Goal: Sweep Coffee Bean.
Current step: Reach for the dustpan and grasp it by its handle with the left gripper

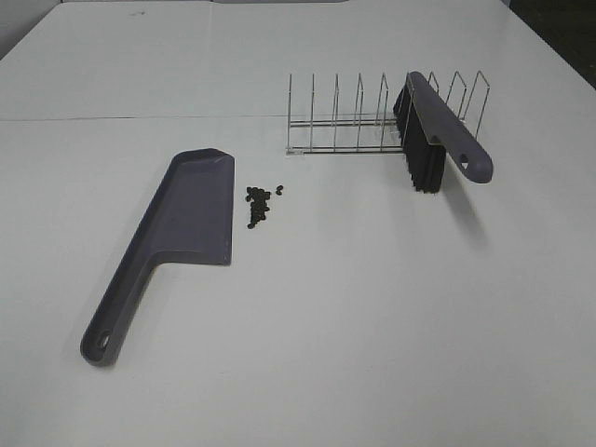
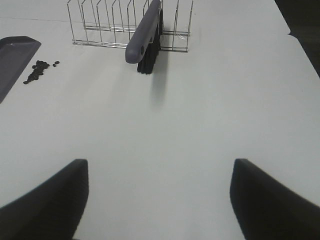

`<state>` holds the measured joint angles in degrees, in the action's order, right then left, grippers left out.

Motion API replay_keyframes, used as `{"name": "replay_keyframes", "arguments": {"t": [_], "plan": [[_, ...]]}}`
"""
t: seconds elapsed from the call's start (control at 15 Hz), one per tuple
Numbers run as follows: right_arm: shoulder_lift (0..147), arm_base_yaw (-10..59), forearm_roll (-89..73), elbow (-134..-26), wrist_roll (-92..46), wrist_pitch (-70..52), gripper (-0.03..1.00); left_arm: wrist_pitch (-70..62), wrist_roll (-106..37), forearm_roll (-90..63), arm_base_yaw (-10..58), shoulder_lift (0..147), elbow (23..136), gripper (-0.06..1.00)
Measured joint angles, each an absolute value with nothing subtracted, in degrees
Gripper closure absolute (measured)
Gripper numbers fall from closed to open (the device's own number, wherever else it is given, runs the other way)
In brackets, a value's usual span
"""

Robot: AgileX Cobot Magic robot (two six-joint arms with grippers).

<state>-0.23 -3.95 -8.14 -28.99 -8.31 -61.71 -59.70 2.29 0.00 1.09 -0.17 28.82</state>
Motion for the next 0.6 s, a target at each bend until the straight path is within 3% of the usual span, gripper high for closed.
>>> {"name": "replay_keyframes", "arguments": {"t": [0.6], "plan": [[-0.23,-3.95,-8.14,-28.99,-8.31,-61.71,0.28,-59.7,2.29,0.0,1.09,-0.17,28.82,0.16]]}}
